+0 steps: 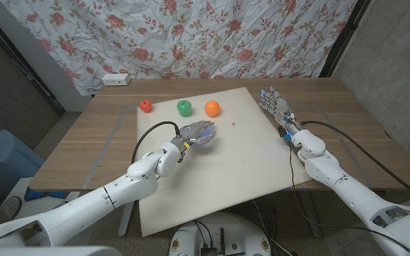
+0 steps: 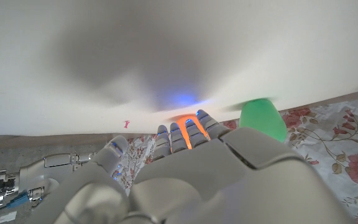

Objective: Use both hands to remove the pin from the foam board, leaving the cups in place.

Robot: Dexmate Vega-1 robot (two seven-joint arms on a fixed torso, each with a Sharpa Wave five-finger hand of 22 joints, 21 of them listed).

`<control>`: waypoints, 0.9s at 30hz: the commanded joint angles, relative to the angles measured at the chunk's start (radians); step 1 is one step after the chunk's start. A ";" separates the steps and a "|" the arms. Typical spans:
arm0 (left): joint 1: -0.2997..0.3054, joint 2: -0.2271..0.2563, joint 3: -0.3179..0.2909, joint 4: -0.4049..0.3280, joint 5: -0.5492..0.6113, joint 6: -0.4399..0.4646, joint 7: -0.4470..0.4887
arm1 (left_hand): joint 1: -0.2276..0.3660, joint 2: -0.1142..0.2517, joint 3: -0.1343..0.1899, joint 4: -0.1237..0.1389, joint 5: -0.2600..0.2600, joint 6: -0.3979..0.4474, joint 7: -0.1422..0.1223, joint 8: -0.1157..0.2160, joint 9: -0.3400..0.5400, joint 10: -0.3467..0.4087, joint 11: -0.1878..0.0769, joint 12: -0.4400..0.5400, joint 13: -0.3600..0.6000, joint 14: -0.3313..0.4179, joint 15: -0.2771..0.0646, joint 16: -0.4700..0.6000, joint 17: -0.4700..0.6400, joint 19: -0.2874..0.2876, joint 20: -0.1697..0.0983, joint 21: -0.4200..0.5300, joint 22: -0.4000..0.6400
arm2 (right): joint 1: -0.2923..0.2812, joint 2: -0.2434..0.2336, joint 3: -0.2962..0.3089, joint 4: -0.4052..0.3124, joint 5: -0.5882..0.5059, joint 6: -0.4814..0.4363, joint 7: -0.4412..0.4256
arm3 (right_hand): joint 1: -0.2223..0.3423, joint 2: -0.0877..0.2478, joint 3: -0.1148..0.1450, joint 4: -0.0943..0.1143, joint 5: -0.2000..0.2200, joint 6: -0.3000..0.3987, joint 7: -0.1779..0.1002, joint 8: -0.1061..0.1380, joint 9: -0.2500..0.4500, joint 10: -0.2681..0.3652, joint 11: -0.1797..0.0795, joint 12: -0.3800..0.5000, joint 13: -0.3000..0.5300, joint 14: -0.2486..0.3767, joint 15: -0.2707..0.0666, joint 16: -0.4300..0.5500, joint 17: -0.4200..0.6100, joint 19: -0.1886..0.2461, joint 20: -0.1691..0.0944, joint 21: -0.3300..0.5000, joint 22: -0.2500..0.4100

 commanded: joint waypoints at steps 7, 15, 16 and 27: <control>0.010 0.015 -0.009 -0.019 -0.011 0.013 -0.062 | -0.018 0.117 -0.007 0.004 0.000 -0.023 0.001 -0.003 0.005 -0.003 0.002 0.001 0.003 -0.012 -0.068 -0.003 0.002 -0.037 -0.066 -0.011 0.006 | 0.003 -0.016 -0.016 -0.027 -0.023 -0.026 0.000 | 0.007 0.001 0.011 -0.001 -0.002 0.009 -0.001 0.004 0.002 0.007 -0.003 0.001 -0.001 0.001 -0.005 0.007 0.000 0.002 -0.003 0.005 0.002; 0.008 0.020 -0.009 -0.025 -0.018 0.025 -0.090 | -0.023 0.114 -0.017 0.008 -0.001 -0.023 0.007 0.002 0.005 -0.009 0.002 -0.001 0.003 -0.018 -0.067 -0.004 0.002 -0.070 -0.068 -0.014 0.007 | 0.009 -0.015 -0.022 -0.029 -0.027 -0.032 0.002 | 0.006 0.001 0.014 -0.002 -0.004 0.009 -0.001 0.004 0.002 0.008 -0.004 0.002 -0.001 0.001 -0.005 0.008 -0.002 0.001 -0.003 0.005 0.002; 0.007 0.022 -0.009 -0.026 -0.019 0.025 -0.095 | -0.023 0.114 -0.018 0.008 -0.001 -0.022 0.007 0.002 0.005 -0.009 0.002 0.000 0.003 -0.018 -0.067 -0.004 0.002 -0.073 -0.069 -0.014 0.007 | 0.010 -0.017 -0.024 -0.029 -0.031 -0.032 0.004 | 0.006 0.001 0.014 -0.002 -0.004 0.010 -0.002 0.004 0.002 0.008 -0.005 0.002 -0.001 0.001 -0.005 0.008 -0.002 0.001 -0.003 0.005 0.002; -0.004 0.030 -0.001 -0.030 -0.017 0.030 -0.133 | -0.028 0.112 -0.032 0.011 -0.003 -0.011 0.017 0.007 0.004 -0.015 0.003 -0.001 0.003 -0.028 -0.067 -0.004 0.003 -0.096 -0.069 -0.012 0.009 | 0.016 -0.043 -0.048 -0.069 -0.093 -0.053 -0.018 | 0.006 0.001 0.018 -0.004 -0.006 0.012 -0.002 0.004 0.002 0.009 -0.007 0.002 -0.001 0.002 -0.005 0.010 -0.004 0.001 -0.003 0.006 0.002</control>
